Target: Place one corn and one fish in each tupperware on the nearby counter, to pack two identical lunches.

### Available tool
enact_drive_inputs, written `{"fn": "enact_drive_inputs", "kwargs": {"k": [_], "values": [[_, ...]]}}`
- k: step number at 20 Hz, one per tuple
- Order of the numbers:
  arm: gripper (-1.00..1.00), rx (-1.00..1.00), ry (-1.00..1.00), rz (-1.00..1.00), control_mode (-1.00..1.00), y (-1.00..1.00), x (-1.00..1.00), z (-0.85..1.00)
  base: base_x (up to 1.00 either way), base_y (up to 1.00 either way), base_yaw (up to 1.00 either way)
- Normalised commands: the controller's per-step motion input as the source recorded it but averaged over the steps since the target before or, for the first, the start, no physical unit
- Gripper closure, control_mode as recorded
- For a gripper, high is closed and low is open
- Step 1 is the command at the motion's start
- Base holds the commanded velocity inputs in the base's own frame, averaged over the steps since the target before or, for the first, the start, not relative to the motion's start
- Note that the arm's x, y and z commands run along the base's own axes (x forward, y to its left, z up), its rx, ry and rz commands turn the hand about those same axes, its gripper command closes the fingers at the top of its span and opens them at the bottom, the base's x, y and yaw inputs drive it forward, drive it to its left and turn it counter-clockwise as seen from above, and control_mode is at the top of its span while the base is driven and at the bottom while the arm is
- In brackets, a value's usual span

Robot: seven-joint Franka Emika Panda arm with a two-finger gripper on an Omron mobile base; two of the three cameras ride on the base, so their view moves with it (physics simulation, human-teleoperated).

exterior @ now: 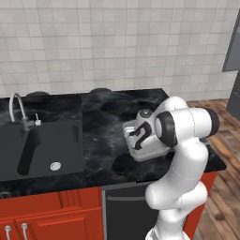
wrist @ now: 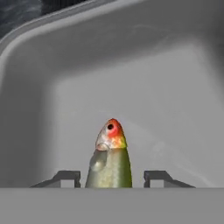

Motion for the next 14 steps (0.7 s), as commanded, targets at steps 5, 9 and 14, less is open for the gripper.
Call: {"fn": "enact_drive_inputs", "kwargs": {"k": [5,9,14], "values": [[-1.0,0.0,0.0,0.0,-1.0,-0.16,-0.25,0.59,0.0,0.0,0.0],[-1.0,0.0,-0.05,0.0,-1.0,-0.03,-0.47,1.0,0.0,0.0,0.0],[-1.0,0.01,-0.16,0.03,-1.0,-0.27,-0.7,1.0,0.0,0.0,0.0]]}}
